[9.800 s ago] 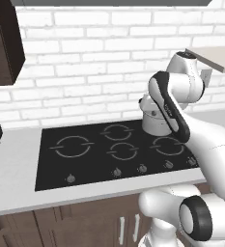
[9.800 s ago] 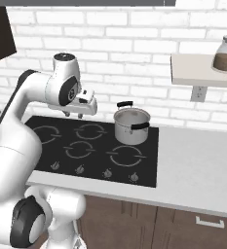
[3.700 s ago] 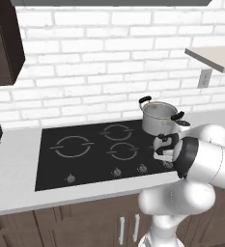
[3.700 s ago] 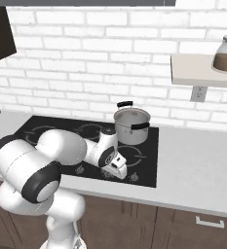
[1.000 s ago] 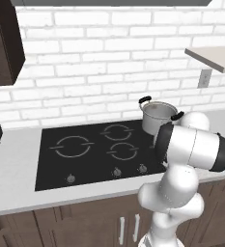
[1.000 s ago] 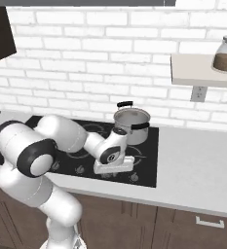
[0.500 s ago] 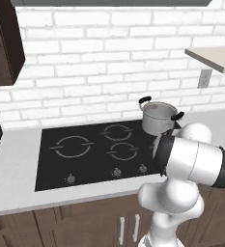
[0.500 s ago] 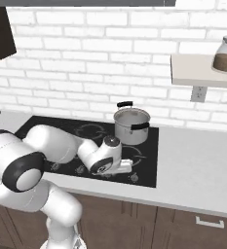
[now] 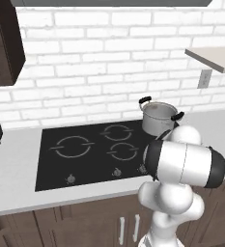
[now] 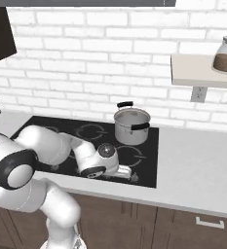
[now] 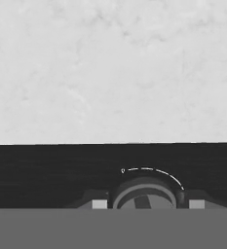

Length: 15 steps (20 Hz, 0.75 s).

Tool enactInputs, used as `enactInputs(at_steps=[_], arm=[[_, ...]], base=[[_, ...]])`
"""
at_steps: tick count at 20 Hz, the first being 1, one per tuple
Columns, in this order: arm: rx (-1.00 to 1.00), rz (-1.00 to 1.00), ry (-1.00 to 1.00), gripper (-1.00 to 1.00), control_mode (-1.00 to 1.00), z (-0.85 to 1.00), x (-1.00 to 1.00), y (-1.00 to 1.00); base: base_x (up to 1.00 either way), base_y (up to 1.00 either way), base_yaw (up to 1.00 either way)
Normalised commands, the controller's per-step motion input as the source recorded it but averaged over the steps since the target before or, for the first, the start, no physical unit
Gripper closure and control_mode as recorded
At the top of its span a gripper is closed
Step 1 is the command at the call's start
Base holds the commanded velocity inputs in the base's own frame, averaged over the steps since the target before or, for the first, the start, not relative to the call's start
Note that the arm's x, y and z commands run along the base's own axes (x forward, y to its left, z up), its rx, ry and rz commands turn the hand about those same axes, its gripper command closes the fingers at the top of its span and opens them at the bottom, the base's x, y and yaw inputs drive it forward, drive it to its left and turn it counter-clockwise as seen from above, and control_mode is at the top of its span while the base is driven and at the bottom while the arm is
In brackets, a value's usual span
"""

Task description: Turn off the rear right burner of the stove.

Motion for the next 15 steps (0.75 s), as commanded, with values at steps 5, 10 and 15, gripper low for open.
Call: enactInputs(at_steps=[5,10,15], arm=[[0.26,-0.94,-0.10,1.00,-1.00,-0.03,0.00,0.04],[0.29,-0.95,-0.11,1.00,-1.00,-0.03,0.00,0.00],[0.24,-0.92,-0.08,1.00,-1.00,0.00,0.00,0.08]], base=[[0.00,0.00,0.00],[0.00,0.00,0.00],[0.00,0.00,0.00]])
